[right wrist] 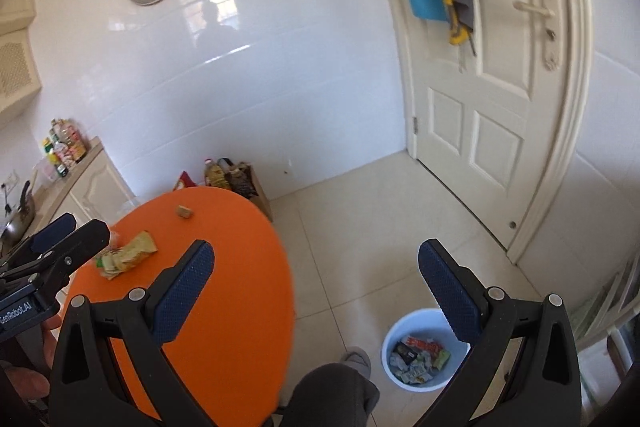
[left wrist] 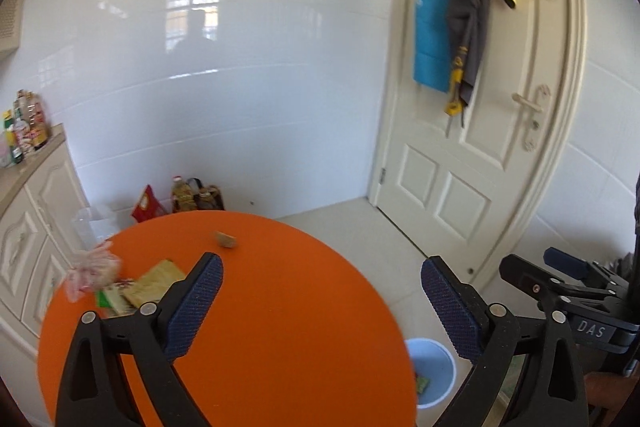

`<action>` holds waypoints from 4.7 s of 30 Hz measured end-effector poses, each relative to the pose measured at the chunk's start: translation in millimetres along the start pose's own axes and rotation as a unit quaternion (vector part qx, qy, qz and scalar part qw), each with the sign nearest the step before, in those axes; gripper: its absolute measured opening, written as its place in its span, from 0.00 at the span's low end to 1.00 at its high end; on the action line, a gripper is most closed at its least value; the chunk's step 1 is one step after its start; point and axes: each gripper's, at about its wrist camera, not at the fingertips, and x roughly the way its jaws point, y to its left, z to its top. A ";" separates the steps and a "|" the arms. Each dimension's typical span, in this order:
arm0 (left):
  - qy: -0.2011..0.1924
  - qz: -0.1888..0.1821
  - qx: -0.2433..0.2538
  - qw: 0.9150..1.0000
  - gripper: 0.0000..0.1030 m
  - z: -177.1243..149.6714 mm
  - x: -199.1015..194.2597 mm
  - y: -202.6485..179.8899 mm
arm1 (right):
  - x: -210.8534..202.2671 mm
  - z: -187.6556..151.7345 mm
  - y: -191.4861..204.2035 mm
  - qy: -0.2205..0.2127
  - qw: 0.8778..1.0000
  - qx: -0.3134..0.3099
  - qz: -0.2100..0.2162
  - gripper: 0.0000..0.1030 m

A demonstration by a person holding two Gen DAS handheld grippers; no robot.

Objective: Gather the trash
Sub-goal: 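Return both tools from the bin to the orange table, then grasp the white-green packet with the left tool while the right tool grasps the yellow bag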

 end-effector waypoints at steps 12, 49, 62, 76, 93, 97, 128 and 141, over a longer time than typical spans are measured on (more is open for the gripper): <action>-0.052 0.090 -0.067 0.992 0.98 -57.4 -141.0 81.9 | -8.0 7.3 125.6 -0.021 0.993 -0.091 0.077 1.00; 0.105 0.178 -0.178 0.962 0.99 -46.8 44.0 212.6 | 259.4 -77.1 313.9 0.207 0.926 -0.286 0.135 1.00; 0.132 0.156 -0.174 0.963 0.99 -33.7 133.4 223.6 | 281.7 -81.9 302.7 0.195 0.921 -0.292 0.170 0.84; 0.158 0.099 -0.198 0.962 0.99 -37.5 195.4 237.6 | 274.2 -71.6 286.1 0.200 0.921 -0.270 0.198 0.69; 0.116 0.063 -0.191 0.973 0.28 -33.7 226.0 272.8 | 276.0 -73.3 291.1 0.187 0.925 -0.276 0.184 0.86; 0.117 0.060 -0.174 0.976 0.27 -41.3 218.4 280.1 | 273.6 -82.9 296.7 0.175 0.924 -0.298 0.164 0.87; 0.093 0.019 -0.116 0.989 0.11 -58.8 208.9 235.1 | 254.3 -65.4 262.0 0.171 0.934 -0.245 0.196 0.28; 0.088 0.021 -0.113 0.989 0.10 -56.5 217.0 221.3 | 246.0 -64.7 249.5 0.172 0.935 -0.224 0.215 0.21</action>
